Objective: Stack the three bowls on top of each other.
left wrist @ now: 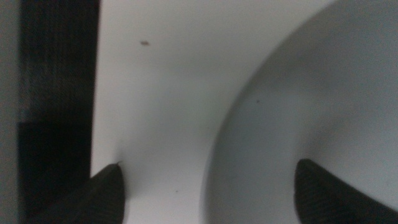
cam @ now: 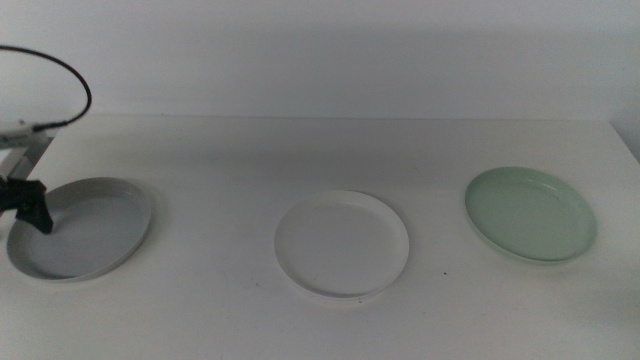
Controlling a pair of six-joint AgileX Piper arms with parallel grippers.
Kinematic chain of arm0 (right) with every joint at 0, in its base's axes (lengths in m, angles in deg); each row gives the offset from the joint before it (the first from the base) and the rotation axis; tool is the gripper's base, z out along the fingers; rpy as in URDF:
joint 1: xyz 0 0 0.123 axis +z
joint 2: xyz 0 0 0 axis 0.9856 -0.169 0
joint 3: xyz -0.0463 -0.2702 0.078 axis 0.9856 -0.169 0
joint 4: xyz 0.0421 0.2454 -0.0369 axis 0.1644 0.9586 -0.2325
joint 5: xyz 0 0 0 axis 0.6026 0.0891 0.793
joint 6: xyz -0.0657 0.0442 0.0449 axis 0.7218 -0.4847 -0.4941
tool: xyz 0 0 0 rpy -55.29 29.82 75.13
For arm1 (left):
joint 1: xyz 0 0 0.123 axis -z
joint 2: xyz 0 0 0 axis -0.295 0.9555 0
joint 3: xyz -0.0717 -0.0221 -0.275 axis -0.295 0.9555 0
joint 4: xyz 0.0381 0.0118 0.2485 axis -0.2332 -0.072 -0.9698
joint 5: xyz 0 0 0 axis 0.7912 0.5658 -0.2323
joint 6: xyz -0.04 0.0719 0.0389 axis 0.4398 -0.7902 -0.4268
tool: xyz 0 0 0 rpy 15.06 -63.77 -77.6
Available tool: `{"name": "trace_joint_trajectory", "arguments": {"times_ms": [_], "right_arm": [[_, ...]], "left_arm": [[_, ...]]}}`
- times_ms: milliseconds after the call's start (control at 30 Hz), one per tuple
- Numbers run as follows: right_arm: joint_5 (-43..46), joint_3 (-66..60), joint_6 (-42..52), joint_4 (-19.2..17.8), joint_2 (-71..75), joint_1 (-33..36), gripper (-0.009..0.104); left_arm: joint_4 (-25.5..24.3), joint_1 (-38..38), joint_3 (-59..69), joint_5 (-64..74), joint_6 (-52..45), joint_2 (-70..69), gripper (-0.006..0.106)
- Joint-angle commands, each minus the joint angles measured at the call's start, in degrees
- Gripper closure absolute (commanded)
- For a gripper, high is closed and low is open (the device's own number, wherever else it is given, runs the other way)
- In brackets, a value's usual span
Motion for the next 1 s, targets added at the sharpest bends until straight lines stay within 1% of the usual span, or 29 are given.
{"name": "trace_joint_trajectory", "arguments": {"times_ms": [0,67,133,167,300,433,533,600,700,767,867,967], "right_arm": [[0.45,-0.21,0.10,-0.01,0.23,-0.45,0.002],[0.45,-0.21,0.10,-0.01,0.23,-0.45,0.002],[0.45,-0.21,0.10,-0.01,0.23,-0.45,0.002],[0.45,-0.21,0.10,-0.01,0.23,-0.45,0.002],[0.45,-0.21,0.10,-0.01,0.23,-0.45,0.002],[0.45,-0.21,0.10,-0.01,0.23,-0.45,0.002],[0.45,-0.21,0.10,-0.01,0.23,-0.45,0.002],[0.45,-0.21,0.10,-0.01,0.23,-0.45,0.002],[0.45,-0.21,0.10,-0.01,0.23,-0.45,0.002],[0.45,-0.21,0.10,-0.01,0.23,-0.45,0.002],[0.45,-0.21,0.10,-0.01,0.23,-0.45,0.002],[0.45,-0.21,0.10,-0.01,0.23,-0.45,0.002]], "left_arm": [[0.67,-0.14,-0.08,0.26,-0.45,1.12,0.013],[0.67,-0.14,-0.08,0.86,-0.45,1.64,0.021],[0.94,-0.14,-0.08,1.33,-0.05,1.64,0.038],[1.10,-0.14,-0.08,1.57,0.59,1.64,0.050],[1.55,-0.14,-0.19,4.38,2.89,0.21,0.102],[1.02,1.38,-0.19,4.61,5.46,-7.15,0.102],[0.91,5.30,-0.19,4.61,9.67,-13.91,0.102],[2.83,9.73,-0.30,5.46,12.12,-18.01,0.102],[6.64,18.48,-0.30,6.83,13.48,-21.55,0.102],[6.93,24.84,-0.30,6.31,15.27,-21.94,0.102],[5.50,33.90,-0.30,2.71,20.16,-20.59,0.102],[5.42,39.71,-0.30,-0.49,23.76,-17.62,0.102]]}}
